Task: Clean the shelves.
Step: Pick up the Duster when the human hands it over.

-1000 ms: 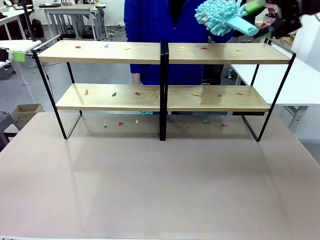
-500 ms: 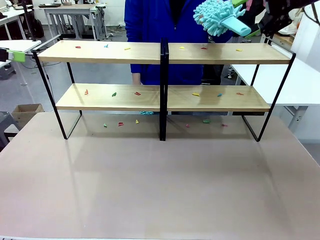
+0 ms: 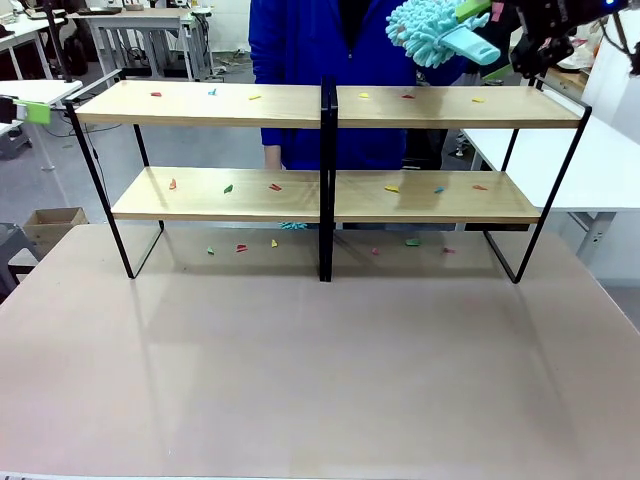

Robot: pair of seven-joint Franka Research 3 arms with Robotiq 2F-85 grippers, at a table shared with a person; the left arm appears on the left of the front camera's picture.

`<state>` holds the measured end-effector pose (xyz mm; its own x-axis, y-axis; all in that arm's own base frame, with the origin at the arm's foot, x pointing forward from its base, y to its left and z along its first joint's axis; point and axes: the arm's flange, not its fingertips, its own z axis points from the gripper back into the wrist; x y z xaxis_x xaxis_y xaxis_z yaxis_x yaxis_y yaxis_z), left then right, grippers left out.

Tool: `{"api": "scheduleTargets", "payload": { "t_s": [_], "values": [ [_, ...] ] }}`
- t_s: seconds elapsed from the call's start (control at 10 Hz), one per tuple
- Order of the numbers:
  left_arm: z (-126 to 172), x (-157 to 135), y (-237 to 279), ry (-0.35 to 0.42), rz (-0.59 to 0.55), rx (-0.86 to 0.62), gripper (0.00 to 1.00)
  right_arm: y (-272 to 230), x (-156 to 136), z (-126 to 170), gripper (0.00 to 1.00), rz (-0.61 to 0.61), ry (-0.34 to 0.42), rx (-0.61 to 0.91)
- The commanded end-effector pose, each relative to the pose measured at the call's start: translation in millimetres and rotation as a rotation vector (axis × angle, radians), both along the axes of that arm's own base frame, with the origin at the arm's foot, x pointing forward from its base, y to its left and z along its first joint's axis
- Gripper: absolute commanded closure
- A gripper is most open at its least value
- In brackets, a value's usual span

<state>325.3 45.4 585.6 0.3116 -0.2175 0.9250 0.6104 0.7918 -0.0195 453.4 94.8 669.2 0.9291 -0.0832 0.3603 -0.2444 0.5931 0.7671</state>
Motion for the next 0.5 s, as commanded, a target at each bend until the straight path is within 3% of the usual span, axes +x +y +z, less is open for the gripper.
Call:
{"api": "scheduleTargets", "payload": {
  "t_s": [0.0, 0.3, 0.4],
  "values": [
    [-0.6, 0.6, -0.5, 0.001, -0.002, 0.002, 0.00, 9.6, 3.2, -2.5, 0.00, -0.068, -0.002, 0.043],
    [-0.6, 0.6, -0.5, 0.001, -0.002, 0.002, 0.00, 9.5, 6.3, -3.4, 0.00, -0.133, -0.032, 0.055],
    [-0.6, 0.6, -0.5, 0.001, -0.002, 0.002, 0.00, 10.9, 7.2, -5.0, 0.08, -0.117, -0.049, 0.048]
  ]
}}
